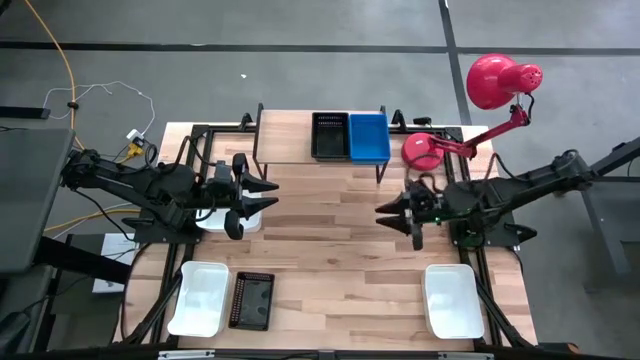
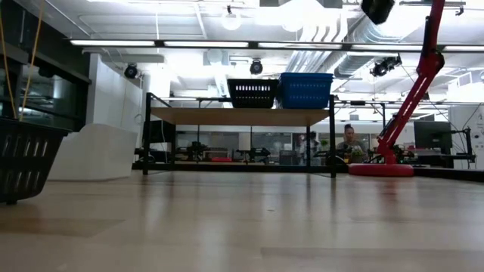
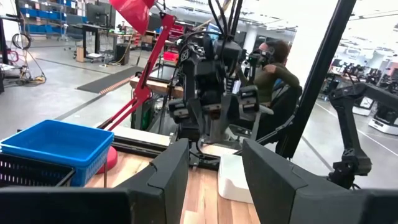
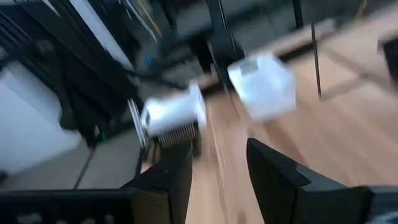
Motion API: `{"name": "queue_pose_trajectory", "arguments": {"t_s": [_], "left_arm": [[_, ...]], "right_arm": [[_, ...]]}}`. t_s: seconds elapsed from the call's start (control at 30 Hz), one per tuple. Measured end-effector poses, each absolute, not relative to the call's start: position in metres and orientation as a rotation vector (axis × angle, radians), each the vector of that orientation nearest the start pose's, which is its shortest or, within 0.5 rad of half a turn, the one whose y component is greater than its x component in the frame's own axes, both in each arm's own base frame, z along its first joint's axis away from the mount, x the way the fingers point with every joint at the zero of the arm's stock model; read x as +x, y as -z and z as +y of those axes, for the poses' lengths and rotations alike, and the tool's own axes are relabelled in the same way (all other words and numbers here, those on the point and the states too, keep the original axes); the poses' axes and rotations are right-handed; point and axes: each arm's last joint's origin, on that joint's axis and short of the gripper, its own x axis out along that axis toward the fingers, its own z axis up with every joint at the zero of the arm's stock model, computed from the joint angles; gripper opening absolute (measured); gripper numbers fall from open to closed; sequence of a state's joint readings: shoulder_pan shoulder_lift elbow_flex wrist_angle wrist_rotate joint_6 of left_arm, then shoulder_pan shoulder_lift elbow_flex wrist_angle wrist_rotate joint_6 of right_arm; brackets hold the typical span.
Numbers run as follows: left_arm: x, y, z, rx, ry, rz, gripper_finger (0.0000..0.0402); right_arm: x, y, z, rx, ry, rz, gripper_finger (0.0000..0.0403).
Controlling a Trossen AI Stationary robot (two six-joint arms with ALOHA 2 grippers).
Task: Stack baskets on shelf by color
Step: Stack the black bin on top of the other black bins on the shelf
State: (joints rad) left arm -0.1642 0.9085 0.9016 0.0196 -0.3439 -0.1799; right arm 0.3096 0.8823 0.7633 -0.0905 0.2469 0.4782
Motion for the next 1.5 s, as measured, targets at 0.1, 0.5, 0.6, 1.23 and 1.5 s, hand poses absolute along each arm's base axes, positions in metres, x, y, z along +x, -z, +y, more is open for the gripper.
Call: {"name": "queue_pose_trajectory", "arguments": {"t_s": [0.1, 0.5, 0.6, 1.23, 1.5], "left_arm": [[0.197, -0.371, -0.023, -0.183, -0.178, -0.029, 0.0138], [0.197, -0.371, -0.023, -0.183, -0.178, -0.028, 0.0138], [0.197, -0.371, -0.023, -0.174, -0.192, -0.027, 0.0138], [0.209, -0.347, -0.146, -0.171, 0.140, 0.871, 0.0232], [0.213, -0.277, -0.224, -0.115, 0.175, 1.153, 0.0249]], "right_arm": [[0.188, -0.320, 0.052, 0.390, -0.024, 0.134, 0.0138], [0.188, -0.320, 0.052, 0.309, -0.017, 0.131, 0.0138], [0.187, -0.320, 0.051, 0.304, 0.005, 0.136, 0.0138], [0.187, -0.318, 0.051, 0.293, 0.003, 0.150, 0.0138], [0.187, -0.316, 0.051, 0.285, 0.003, 0.179, 0.0138]]}}
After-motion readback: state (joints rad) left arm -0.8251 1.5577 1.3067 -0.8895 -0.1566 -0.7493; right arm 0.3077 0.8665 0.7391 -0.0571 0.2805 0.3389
